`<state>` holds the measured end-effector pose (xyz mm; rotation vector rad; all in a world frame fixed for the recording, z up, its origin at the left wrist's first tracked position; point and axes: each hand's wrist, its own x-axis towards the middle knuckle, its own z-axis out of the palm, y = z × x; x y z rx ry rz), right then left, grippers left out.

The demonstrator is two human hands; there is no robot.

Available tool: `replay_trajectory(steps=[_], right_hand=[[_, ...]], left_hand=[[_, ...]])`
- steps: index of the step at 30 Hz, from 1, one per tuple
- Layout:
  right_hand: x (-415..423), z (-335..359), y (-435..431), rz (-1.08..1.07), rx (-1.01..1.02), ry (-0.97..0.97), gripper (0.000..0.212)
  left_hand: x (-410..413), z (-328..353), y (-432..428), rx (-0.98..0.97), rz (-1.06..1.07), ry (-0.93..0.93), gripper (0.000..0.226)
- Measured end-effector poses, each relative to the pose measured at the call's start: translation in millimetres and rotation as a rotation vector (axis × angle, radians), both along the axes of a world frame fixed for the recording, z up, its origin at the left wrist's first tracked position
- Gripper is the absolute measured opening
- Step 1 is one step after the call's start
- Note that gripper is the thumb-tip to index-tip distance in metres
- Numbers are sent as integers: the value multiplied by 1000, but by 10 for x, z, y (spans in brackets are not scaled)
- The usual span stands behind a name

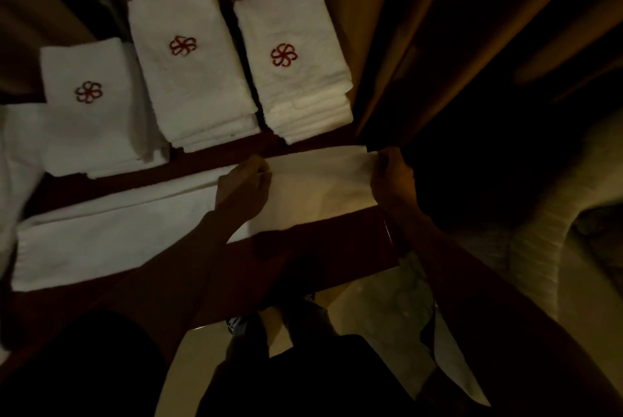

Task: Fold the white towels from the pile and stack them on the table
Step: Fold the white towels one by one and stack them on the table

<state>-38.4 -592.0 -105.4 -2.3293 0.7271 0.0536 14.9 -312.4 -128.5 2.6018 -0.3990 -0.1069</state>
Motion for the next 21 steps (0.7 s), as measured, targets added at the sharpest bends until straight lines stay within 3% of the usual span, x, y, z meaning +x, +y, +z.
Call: replay_trajectory(steps=[5,11,14,21], right_hand=[[159,-152,-33,42,88,53,41],[302,-314,-13,34,42,128,44],[287,-403,-20,38,10,104,44],[180,-386,32,-88,63,201,60]], left_hand=[[102,-141,-48,49,44,60,9],[174,-269,-90,151,14,73,16],[215,-288,-130,190,-32,25,28],[205,-266,-353,138,-219,-70,28]])
